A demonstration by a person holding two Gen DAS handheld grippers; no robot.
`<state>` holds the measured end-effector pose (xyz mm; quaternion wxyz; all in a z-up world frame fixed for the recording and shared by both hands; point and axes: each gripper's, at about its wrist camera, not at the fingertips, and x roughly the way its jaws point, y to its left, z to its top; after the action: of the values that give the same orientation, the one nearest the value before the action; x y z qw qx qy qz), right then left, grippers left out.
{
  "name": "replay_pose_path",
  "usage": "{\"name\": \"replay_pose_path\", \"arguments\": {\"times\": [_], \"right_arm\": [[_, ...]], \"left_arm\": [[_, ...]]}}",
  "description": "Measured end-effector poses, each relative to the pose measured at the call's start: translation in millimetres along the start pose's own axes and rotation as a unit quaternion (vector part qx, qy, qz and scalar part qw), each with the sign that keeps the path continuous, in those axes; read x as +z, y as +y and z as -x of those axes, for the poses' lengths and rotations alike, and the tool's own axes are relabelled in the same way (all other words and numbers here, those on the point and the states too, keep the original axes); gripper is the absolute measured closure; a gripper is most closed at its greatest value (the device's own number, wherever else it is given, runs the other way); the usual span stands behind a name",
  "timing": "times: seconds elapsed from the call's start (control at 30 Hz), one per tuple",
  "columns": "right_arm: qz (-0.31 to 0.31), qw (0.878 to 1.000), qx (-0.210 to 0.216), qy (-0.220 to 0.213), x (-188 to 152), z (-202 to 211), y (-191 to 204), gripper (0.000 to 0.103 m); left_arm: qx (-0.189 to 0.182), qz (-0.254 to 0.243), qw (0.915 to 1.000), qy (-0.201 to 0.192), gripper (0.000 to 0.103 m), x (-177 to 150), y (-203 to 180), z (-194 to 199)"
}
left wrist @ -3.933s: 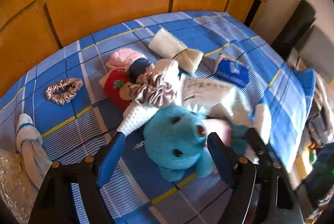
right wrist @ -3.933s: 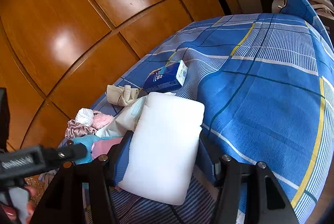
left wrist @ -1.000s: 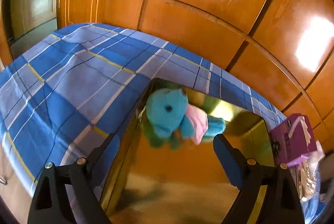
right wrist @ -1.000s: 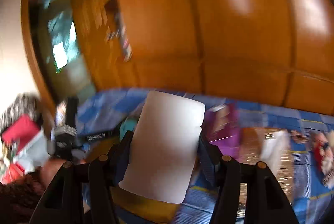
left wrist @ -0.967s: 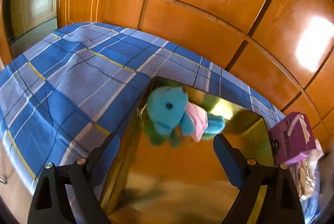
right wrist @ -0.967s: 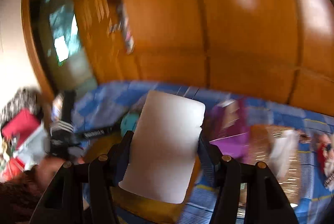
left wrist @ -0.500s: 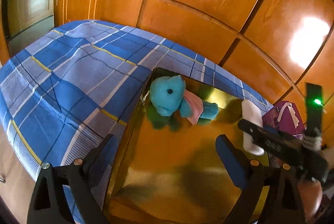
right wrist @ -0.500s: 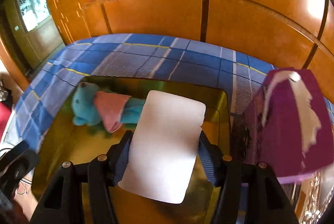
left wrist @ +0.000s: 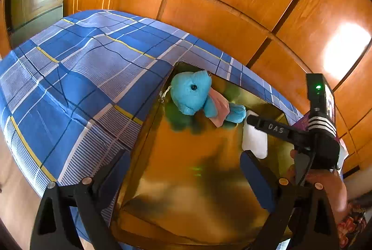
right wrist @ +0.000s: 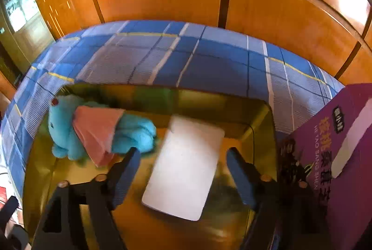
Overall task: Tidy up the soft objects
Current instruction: 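Carry the bear into the gold tray with the left tool while the right tool carries the wipes pack there, then release both items in the tray and return both tools to the pile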
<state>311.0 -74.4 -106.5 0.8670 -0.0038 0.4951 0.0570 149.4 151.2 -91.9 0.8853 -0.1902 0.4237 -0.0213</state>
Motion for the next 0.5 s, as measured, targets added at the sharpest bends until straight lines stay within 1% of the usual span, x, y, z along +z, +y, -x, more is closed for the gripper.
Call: {"name": "replay_pose_path", "arguments": {"times": [0.07,0.13,0.23,0.4,0.5], "right_arm": [[-0.002,1.0,0.001,-0.015,-0.3,6.7,-0.6,0.019],[-0.006,1.0,0.01,-0.018,-1.7,15.7,-1.0,0.019],[-0.01,0.998,0.041,-0.036,-7.9,40.4,2.4,0.019],[0.009,0.996,0.06,-0.067,-28.0,96.0,15.4,0.019],[0.009,0.992,0.094,-0.084,-39.3,126.8,13.5,0.019]], "left_arm": [[0.001,-0.001,1.0,0.002,0.007,-0.5,-0.7,-0.5],[0.001,-0.001,1.0,0.002,0.007,-1.3,-1.3,0.2],[0.002,0.0,1.0,0.002,0.007,-2.6,-2.7,-0.2],[0.006,-0.001,1.0,0.001,0.007,-5.3,-5.4,0.1],[0.004,-0.005,1.0,0.007,0.007,-8.5,-9.2,-1.6]]}}
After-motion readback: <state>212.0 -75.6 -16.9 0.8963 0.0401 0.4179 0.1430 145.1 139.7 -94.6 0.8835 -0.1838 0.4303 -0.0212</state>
